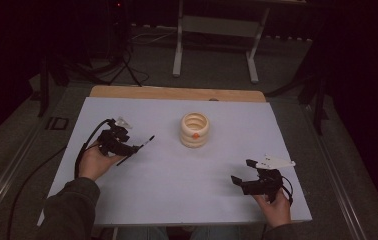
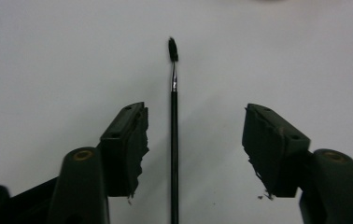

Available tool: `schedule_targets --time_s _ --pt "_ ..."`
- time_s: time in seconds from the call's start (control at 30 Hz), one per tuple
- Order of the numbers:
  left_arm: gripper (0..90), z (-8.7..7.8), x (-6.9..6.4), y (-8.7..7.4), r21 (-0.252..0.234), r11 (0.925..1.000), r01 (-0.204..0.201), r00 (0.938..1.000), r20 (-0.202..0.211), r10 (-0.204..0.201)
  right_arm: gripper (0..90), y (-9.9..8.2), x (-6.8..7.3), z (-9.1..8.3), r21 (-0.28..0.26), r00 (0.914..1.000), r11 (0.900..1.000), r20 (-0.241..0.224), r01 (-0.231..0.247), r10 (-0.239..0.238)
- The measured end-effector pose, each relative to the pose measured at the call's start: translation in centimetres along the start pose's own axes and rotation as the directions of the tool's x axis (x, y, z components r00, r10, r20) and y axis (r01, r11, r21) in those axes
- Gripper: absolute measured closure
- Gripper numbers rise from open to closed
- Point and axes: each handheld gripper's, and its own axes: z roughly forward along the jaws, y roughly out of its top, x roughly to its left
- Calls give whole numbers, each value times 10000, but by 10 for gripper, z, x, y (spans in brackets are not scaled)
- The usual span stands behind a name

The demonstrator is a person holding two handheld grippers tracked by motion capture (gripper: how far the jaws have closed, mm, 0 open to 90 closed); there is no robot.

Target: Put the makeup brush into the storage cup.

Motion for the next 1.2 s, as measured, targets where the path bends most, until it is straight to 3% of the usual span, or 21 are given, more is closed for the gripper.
schedule_targets --time_s 0.33,0.53,0.8,1.0,1.2 --pt "611 25 13 10 1114 9938 -68 9992 391 25 146 -2 -3 3 64 10000 10000 -94 -26 26" --pt "674 42 15 12 1945 9805 -293 9993 272 244 146 -2 -4 3 53 9999 10000 -127 -3 3" --pt "746 52 12 14 2404 9696 -455 9988 285 398 146 -1 -5 2 -5 9999 10000 -128 -36 36" --pt "818 54 11 15 2545 9663 -382 9992 229 335 146 -1 -4 3 32 9999 10000 -142 -16 16" --pt "857 56 9 21 2994 9537 -289 9996 97 273 146 -1 -3 4 103 9998 9999 -170 81 -79"
